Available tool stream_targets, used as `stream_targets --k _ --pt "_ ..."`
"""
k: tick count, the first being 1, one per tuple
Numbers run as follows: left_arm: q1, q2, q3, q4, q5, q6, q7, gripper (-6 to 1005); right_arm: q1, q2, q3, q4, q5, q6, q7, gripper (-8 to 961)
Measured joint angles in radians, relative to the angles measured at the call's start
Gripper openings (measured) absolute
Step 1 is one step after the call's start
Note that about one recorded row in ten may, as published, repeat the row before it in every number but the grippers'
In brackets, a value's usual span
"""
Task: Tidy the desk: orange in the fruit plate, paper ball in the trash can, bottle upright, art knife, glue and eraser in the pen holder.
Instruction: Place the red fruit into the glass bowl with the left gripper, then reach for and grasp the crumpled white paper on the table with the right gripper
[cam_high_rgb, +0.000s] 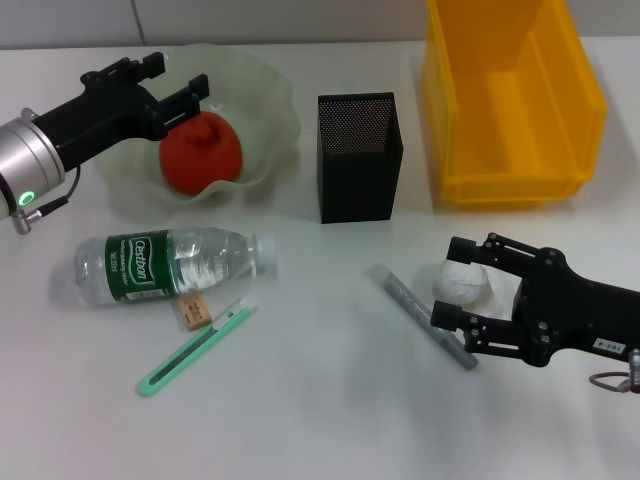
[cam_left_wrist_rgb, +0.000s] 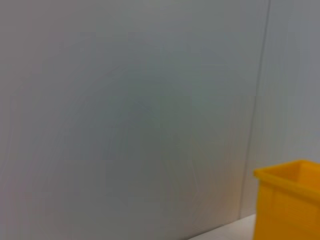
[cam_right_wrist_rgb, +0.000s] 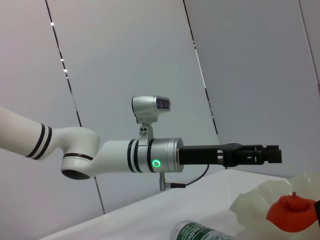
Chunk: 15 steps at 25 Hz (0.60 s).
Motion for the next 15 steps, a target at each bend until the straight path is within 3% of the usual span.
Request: stream_targets --k 5,15 --pt "0.02 0.006 0.007 0.016 0.002 0.122 -0.012 612 0.0 0.0 0.0 0.0 0.0 -0.001 0.0 819" --pt "0.16 0.014 0.027 0.137 0.02 0.727 -0.026 782 0.002 0.0 0.001 -0.001 0.004 0.005 0.0 819"
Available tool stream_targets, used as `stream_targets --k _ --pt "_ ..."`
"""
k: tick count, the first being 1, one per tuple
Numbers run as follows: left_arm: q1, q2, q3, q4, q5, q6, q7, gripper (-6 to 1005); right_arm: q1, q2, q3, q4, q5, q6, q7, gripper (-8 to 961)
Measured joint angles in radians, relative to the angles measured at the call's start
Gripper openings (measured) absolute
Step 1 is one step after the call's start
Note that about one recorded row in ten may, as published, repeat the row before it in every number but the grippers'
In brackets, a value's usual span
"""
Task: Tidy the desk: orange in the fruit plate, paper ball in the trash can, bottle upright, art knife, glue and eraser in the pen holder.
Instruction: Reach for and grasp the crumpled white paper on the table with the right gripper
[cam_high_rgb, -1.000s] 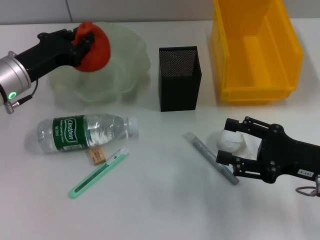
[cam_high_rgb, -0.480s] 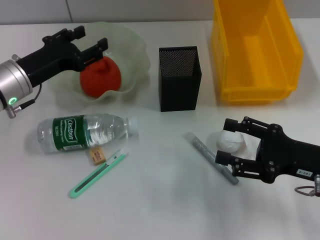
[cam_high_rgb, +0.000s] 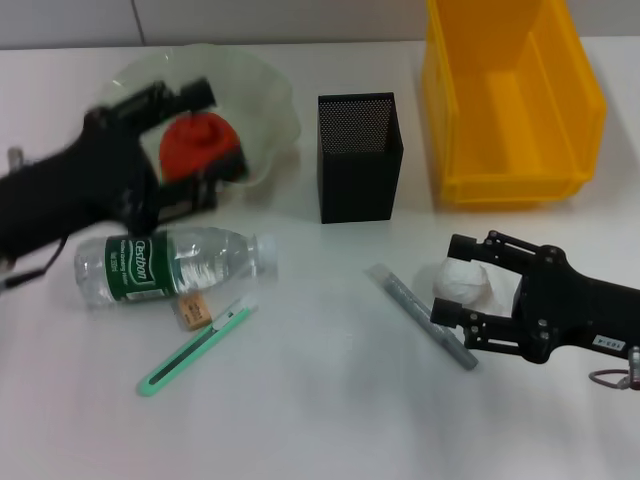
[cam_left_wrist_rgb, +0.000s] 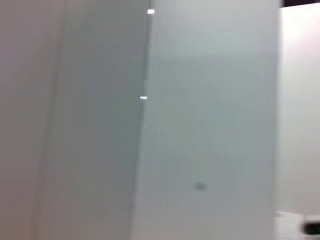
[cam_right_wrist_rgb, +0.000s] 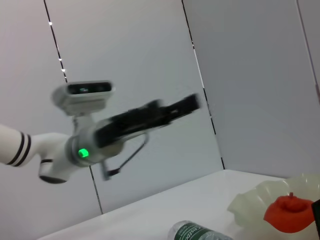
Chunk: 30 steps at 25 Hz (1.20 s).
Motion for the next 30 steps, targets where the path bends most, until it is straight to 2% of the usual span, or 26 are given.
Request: stream_targets --k 6,8,10,13,17,20,25,30 --pt "0.061 0.005 0.077 0.003 0.099 0.034 0.005 786 0.008 0.0 0.006 0.0 0.002 0.001 0.001 819" --pt "0.061 0.005 0.077 0.003 0.099 0.034 0.005 786 0.012 0.0 0.007 0.0 0.002 0.001 0.003 819" --pt "0.078 -0.006 0.091 -0.024 0.169 -0.013 0.01 786 0.018 0.0 0.008 0.0 0.003 0.001 0.006 819" --pt "0.073 -0.006 0.093 -0.051 0.172 -0.029 0.011 786 0.025 0.0 0.008 -0.003 0.004 0.001 0.028 819" --pt "0.065 -0.007 0.093 -0.061 0.171 -0.045 0.011 786 0.043 -0.003 0.01 -0.064 0.003 0.001 0.186 819" --pt "0.061 -0.007 0.093 -0.061 0.171 -0.046 0.012 786 0.05 -0.008 0.003 -0.207 -0.018 -0.002 0.392 819" --pt "0.057 -0.008 0.096 -0.062 0.171 -0.052 0.012 785 0.055 -0.002 0.0 -0.582 -0.164 -0.01 0.773 819" --pt "0.057 -0.009 0.098 -0.076 0.173 -0.06 0.012 785 0.131 -0.01 -0.001 -0.826 -0.355 -0.032 1.075 819"
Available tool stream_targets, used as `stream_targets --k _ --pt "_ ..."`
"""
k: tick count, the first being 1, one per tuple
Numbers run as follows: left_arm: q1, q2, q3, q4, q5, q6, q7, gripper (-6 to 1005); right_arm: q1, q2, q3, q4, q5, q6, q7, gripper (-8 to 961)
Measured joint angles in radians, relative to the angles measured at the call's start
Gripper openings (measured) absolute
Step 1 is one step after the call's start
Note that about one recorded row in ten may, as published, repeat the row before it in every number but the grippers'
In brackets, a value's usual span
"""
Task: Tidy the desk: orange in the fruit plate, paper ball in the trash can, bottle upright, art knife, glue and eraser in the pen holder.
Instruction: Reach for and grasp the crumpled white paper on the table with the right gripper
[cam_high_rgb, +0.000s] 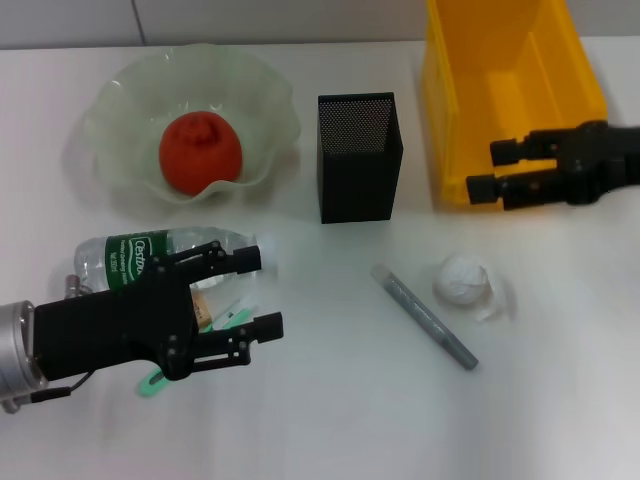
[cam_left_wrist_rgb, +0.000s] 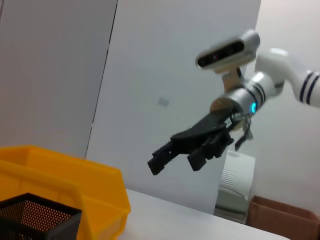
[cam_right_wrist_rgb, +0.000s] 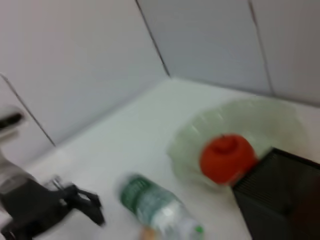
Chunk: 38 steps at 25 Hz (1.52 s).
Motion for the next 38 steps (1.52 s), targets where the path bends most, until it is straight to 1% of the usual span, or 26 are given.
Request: stream_targets --k 3,4,7,8,9,10,14,16,20,29,38 --pt "0.002 0.0 0.0 -0.008 0.002 -0.008 0.0 785 0.081 -0.004 0.0 -0.088 -0.164 -0.064 0.115 819" --pt "0.002 0.0 0.0 -0.008 0.002 -0.009 0.0 785 0.12 -0.004 -0.002 -0.103 -0.236 -0.096 0.147 819" --pt "0.003 0.0 0.0 -0.008 0.002 -0.009 0.0 785 0.186 -0.001 -0.02 -0.107 -0.357 -0.136 0.187 819" --pt "0.003 0.0 0.0 -0.008 0.003 -0.01 0.001 785 0.205 0.002 -0.038 -0.105 -0.396 -0.146 0.198 819" --pt "0.003 0.0 0.0 -0.008 0.003 -0.01 0.001 785 0.226 0.005 -0.101 -0.096 -0.458 -0.142 0.229 819" --pt "0.003 0.0 0.0 -0.008 0.003 -0.013 0.001 785 0.226 0.005 -0.101 -0.096 -0.458 -0.142 0.229 819" --pt "0.0 0.0 0.001 -0.008 0.003 -0.021 0.001 785 0.237 0.007 -0.237 -0.055 -0.528 -0.098 0.286 819" --pt "0.0 0.0 0.001 -0.008 0.004 -0.025 0.001 785 0.239 0.008 -0.284 -0.029 -0.543 -0.064 0.303 818" --pt "0.0 0.0 0.001 -0.008 0.006 -0.028 0.002 785 0.241 0.008 -0.346 0.012 -0.557 -0.002 0.331 818" --pt "-0.001 0.0 0.007 -0.008 0.008 -0.04 0.002 785 0.252 0.01 -0.411 0.12 -0.555 0.114 0.342 817" --pt "-0.003 -0.001 0.009 -0.008 0.008 -0.046 0.002 784 0.262 0.013 -0.431 0.177 -0.554 0.179 0.34 818"
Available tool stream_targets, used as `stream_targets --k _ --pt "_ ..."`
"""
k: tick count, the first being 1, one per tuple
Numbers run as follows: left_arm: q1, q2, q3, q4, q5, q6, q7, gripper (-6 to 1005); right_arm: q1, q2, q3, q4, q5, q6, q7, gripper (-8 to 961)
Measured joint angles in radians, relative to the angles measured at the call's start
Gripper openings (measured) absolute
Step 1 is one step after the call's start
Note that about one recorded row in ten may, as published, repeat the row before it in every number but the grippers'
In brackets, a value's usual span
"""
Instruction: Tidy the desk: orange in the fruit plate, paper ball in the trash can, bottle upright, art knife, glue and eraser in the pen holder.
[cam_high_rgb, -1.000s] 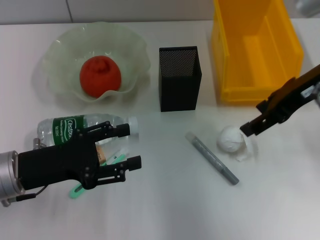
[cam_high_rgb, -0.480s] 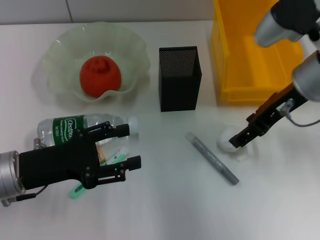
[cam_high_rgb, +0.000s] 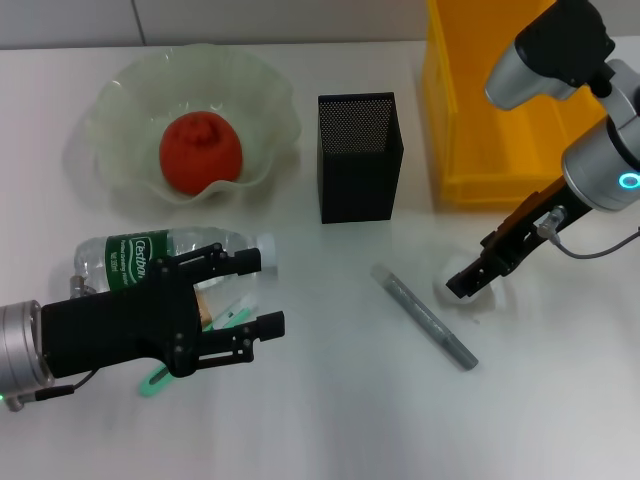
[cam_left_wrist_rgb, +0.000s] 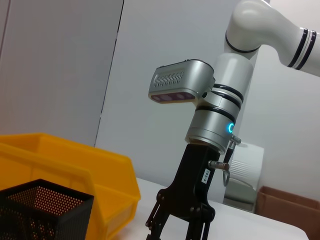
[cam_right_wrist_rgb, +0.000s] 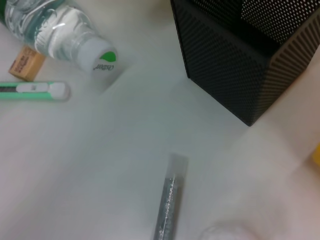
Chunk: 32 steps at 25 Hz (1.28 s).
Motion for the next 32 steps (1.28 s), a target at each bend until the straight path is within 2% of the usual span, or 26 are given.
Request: stream_targets --k 2,10,16,19,23,26,29,32 --pt "-0.001 0.0 0.0 0.0 0.0 -0.002 0.001 784 0.0 0.001 -0.005 0.005 0.0 0.007 -0.001 818" --pt "-0.005 -0.001 0.0 -0.001 0.0 -0.009 0.007 784 0.021 0.0 -0.012 0.048 0.0 0.012 -0.003 699" --pt "-0.012 -0.001 0.0 -0.002 0.0 -0.011 0.012 784 -0.001 0.001 -0.007 -0.016 0.006 0.012 -0.004 471" --pt "-0.014 0.0 0.0 -0.002 -0.002 -0.011 0.012 784 -0.019 0.001 -0.004 -0.045 0.031 0.014 -0.01 436" --pt "-0.014 0.0 0.0 -0.002 -0.004 -0.012 0.012 784 -0.109 0.0 0.011 -0.162 0.177 0.035 -0.075 412" --pt "-0.014 0.0 0.0 -0.002 -0.006 -0.013 0.012 784 -0.175 0.002 0.066 -0.21 0.319 0.048 -0.167 413" --pt "-0.014 -0.001 0.0 -0.002 -0.006 -0.02 0.012 784 -0.239 0.002 0.136 -0.193 0.511 0.051 -0.3 413" --pt "-0.014 -0.001 0.0 -0.002 -0.006 -0.025 0.012 784 -0.304 0.0 0.199 -0.116 0.732 0.055 -0.482 412"
